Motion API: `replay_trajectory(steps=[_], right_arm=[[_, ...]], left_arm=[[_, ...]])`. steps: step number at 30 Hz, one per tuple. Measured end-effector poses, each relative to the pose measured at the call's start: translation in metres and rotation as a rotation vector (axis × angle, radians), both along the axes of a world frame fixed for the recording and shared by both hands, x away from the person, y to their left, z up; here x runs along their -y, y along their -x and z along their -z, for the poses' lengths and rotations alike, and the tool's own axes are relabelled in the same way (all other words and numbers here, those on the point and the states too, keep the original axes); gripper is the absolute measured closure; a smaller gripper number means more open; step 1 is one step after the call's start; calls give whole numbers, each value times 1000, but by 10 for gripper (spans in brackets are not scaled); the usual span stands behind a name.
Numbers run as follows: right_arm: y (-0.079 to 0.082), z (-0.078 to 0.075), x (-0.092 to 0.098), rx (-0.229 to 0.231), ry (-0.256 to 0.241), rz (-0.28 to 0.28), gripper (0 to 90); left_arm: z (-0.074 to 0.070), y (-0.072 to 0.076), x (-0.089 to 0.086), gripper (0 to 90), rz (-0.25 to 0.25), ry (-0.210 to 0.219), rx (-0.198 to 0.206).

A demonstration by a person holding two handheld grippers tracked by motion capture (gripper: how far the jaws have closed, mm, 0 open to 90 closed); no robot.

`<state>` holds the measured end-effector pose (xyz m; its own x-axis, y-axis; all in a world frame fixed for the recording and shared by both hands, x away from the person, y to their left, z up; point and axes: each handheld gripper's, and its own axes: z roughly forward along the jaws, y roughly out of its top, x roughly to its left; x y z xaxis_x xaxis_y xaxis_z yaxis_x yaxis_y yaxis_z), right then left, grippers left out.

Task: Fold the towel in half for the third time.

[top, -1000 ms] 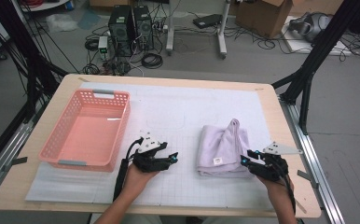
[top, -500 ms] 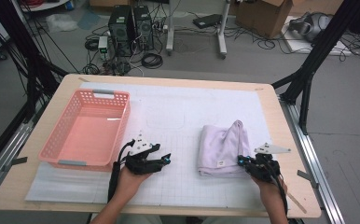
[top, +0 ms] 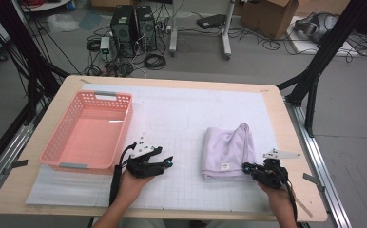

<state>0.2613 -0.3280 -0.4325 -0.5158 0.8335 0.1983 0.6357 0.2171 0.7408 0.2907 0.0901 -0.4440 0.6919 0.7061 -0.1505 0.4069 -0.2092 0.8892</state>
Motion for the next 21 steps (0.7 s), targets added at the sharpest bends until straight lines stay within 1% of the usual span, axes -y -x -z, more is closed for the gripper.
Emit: replay_trajectory(steps=[2,5,7,8,9,11,13,15,16,18,20,21], right_arm=[[6,-4,6,14,-8,15,850],[16,-11,18,37,6,52,850],[22,-13,25,32,12,79,847],[23,-13,27,28,25,91,840],[24,-11,29,18,41,103,821],[25,-7,30,5,58,117,750],[25,-11,29,30,48,122,692],[23,-20,25,80,31,121,630],[21,-25,20,101,28,112,617],[13,-30,8,146,42,68,599],[1,-29,-5,168,48,26,599],[-5,-27,-10,162,41,6,599]], left_arm=[[0,0,-1,420,-1,0,0],[-1,0,-1,420,-2,3,4],[-1,0,-2,420,-4,4,6],[0,0,-2,420,-3,7,4],[-1,0,-2,419,-5,7,7],[-1,0,-3,420,-3,5,12],[-1,0,-3,419,-3,7,12],[-1,0,-4,418,-3,9,12],[-1,-1,-4,417,-4,11,12],[-1,-1,-5,418,-2,5,10],[-1,-1,-5,415,-2,10,8],[-1,-1,-6,415,-3,10,10]])
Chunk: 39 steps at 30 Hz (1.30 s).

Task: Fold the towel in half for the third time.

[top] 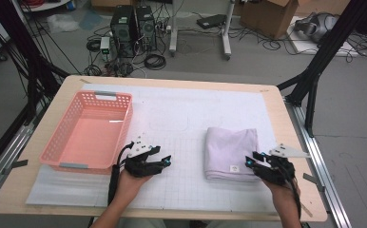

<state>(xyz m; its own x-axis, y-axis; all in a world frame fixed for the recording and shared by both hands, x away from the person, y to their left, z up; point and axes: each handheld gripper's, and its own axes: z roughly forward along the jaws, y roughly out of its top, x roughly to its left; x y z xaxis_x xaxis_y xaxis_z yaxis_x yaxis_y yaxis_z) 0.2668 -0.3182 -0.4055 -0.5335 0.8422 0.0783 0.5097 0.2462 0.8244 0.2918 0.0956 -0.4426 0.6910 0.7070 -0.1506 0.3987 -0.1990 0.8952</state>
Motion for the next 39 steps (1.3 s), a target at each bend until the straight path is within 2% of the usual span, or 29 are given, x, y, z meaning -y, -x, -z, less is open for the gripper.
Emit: replay_trajectory(steps=[1,3,4,6,8,10,12,14,16,20,24,25,28,30,31,33,36,39], right_arm=[[-6,3,-5,-8,-7,-11,599],[-18,11,-14,-26,14,-35,614],[-22,15,-18,-40,45,-33,623],[-27,22,-20,-75,136,4,649],[-26,25,-12,-112,105,75,653],[-20,23,-5,-120,123,128,666],[-14,22,0,-130,137,146,672],[-9,20,7,-151,131,153,671],[-9,15,11,-151,124,159,629],[-19,0,7,-81,79,115,588],[-45,-8,-10,-42,72,73,580],[-53,-8,-15,-41,66,61,582],[-75,-4,-31,-70,117,48,605],[-89,2,-37,-106,117,52,612],[-96,7,-40,-123,126,47,612],[-106,15,-44,-131,156,40,611],[-113,20,-49,-116,149,34,604],[-108,16,-47,-92,112,17,538]], left_arm=[[0,0,0,415,1,1,-1],[-1,0,-1,415,-2,3,-2],[-1,0,-2,415,-3,8,-5],[-1,0,-4,416,-8,8,-3],[-2,0,-5,416,-14,9,-3],[-2,0,-7,416,-22,8,-3],[-2,0,-7,416,-22,6,-5],[-2,0,-6,416,-22,10,-6],[-2,0,-5,415,-18,5,-3],[-1,-1,-4,412,-16,6,-6],[-2,-1,-6,412,-18,10,-5],[-2,-1,-6,411,-17,10,-5],[-2,0,-6,410,-24,0,0],[-2,0,-5,407,-34,-13,15],[-2,0,-5,404,-31,-7,10],[-2,0,-4,385,-24,-6,9],[-2,0,-4,358,-19,-8,9],[-2,0,-4,320,-26,-3,5]])
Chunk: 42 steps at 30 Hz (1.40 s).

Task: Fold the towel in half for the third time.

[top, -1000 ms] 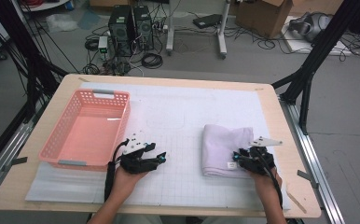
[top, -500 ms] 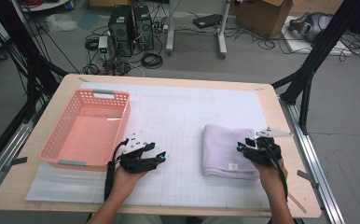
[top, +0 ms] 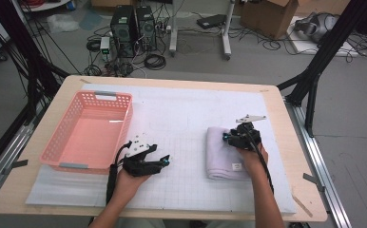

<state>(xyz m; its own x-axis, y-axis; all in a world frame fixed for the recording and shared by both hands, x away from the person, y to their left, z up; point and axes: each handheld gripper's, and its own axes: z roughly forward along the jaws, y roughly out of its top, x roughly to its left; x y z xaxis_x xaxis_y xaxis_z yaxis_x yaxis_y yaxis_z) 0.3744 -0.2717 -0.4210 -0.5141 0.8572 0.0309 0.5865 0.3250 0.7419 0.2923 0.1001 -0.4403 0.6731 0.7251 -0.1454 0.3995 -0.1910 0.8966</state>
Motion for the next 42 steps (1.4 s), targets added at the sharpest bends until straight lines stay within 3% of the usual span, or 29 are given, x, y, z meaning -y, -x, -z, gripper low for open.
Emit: replay_trajectory(steps=[2,5,11,13,16,18,24,29,31,42], right_arm=[[12,-8,7,47,-29,2,553],[34,-15,22,67,3,38,585],[77,7,50,-3,25,25,656],[85,10,58,8,2,42,653],[98,2,65,35,-7,63,610],[110,-3,72,69,-45,68,568],[146,-5,93,167,-135,131,263],[151,-5,97,214,-98,110,205],[151,-4,97,222,-116,89,201],[147,-2,95,223,-102,54,193]], left_arm=[[-1,0,-1,298,-4,4,-4],[-2,0,-2,293,-20,4,-5],[-2,-1,-3,250,-23,15,-8],[-3,0,-3,249,-15,22,-4],[-2,0,-5,247,-7,20,-4],[-2,0,-7,249,-16,24,-5],[-5,3,-12,249,3,45,16],[-6,4,-11,251,27,47,30],[-6,5,-10,252,29,45,27],[-6,5,-11,259,22,51,27]])
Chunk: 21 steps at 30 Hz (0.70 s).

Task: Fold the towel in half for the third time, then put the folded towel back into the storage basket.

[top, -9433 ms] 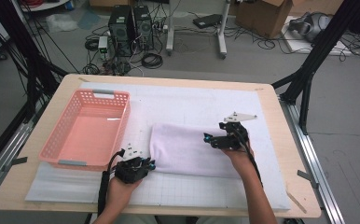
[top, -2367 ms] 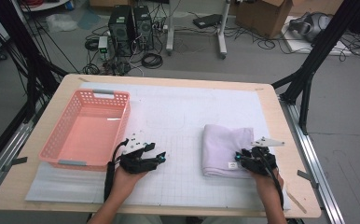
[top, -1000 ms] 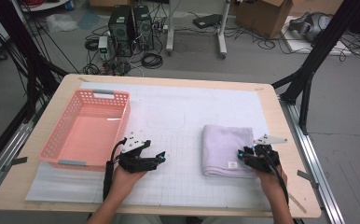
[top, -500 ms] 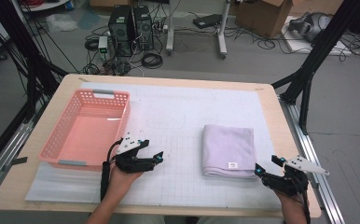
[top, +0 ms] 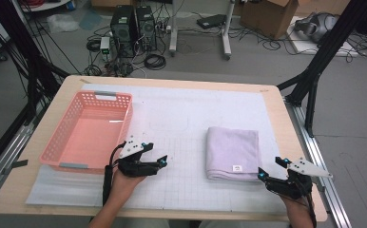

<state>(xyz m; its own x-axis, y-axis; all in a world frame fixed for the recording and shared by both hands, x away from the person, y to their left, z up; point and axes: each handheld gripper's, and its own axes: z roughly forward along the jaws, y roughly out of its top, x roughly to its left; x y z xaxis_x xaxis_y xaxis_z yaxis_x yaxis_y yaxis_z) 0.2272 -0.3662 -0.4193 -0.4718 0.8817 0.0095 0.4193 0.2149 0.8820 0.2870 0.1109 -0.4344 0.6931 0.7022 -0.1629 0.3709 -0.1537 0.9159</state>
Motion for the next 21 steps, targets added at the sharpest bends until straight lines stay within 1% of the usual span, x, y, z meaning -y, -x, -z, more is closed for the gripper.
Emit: replay_trajectory(steps=[3,5,7,8,11,13,17,19,21], right_arm=[[1,-1,1,3,-4,5,193],[0,0,4,8,-8,6,193],[0,2,7,-3,-12,14,193],[0,3,8,-6,-11,18,193],[2,3,10,-7,-24,23,193],[2,4,10,-10,-19,26,192],[1,6,11,-20,-17,27,190],[1,7,10,-24,-18,26,190],[1,7,9,-26,-3,18,191]], left_arm=[[0,0,0,259,3,3,-2],[1,-1,1,259,6,-3,1],[1,-1,4,259,9,3,-4],[1,-2,5,259,11,-1,0],[1,-2,7,261,19,6,-3],[0,-6,11,261,30,23,-6],[-4,-9,19,259,46,49,8],[-3,-11,21,259,72,74,10],[-2,-13,24,256,76,80,8]])
